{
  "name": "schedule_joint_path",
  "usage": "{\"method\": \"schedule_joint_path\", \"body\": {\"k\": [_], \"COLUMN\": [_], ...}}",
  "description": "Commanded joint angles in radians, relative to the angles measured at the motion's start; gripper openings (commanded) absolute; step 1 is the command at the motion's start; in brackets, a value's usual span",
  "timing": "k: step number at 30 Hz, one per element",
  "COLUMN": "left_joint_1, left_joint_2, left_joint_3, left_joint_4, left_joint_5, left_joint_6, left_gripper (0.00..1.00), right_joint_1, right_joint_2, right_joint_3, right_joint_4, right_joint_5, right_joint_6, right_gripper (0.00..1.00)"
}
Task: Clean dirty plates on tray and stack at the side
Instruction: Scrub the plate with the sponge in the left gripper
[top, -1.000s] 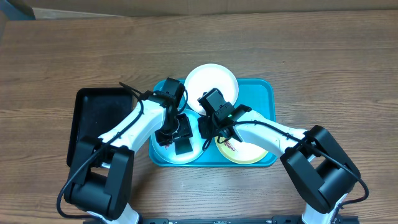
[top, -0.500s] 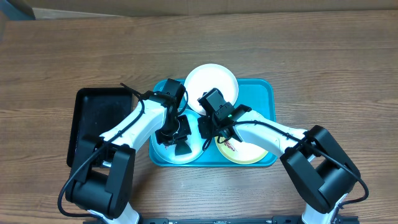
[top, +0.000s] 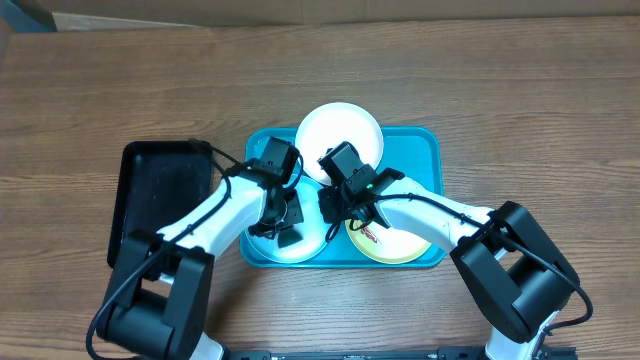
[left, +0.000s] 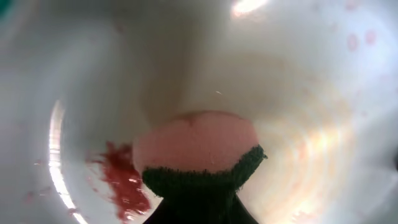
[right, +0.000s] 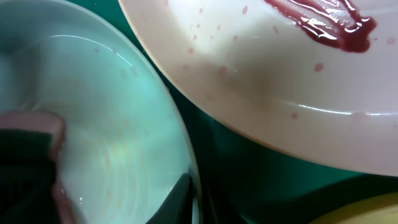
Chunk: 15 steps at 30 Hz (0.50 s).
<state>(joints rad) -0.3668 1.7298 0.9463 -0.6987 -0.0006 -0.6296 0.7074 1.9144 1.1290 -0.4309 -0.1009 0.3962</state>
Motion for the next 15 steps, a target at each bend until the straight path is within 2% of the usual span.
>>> {"method": "schedule_joint_path", "body": {"k": [1, 9, 12, 15], "left_joint_1": [0.026, 0.018, 0.018, 0.018], "left_joint_2": [0.082, 0.082, 0.082, 0.081], "left_joint_3": [-0.093, 0.012, 0.109, 0.214], "left_joint_4": [-0.016, -0.157, -0.243, -0.317], "left_joint_5": [-0.355, -0.654, -0.661, -0.593], "left_joint_6": [0.006, 0.043, 0.042, 0.042], "left_gripper": [0.04, 0.04, 0.04, 0.04], "right_joint_1": [-0.001, -0.001, -0.001, -0.001], "right_joint_2": [0.014, 0.014, 0.014, 0.014], "right_joint_3": [-0.002, -0.002, -0.002, -0.002], "right_joint_4": [0.004, 0.004, 0.004, 0.004], "right_joint_5": [0.002, 0.002, 0.002, 0.002], "right_joint_6": [0.005, 0.005, 0.005, 0.005], "right_gripper": [0.09, 0.09, 0.09, 0.09]}}
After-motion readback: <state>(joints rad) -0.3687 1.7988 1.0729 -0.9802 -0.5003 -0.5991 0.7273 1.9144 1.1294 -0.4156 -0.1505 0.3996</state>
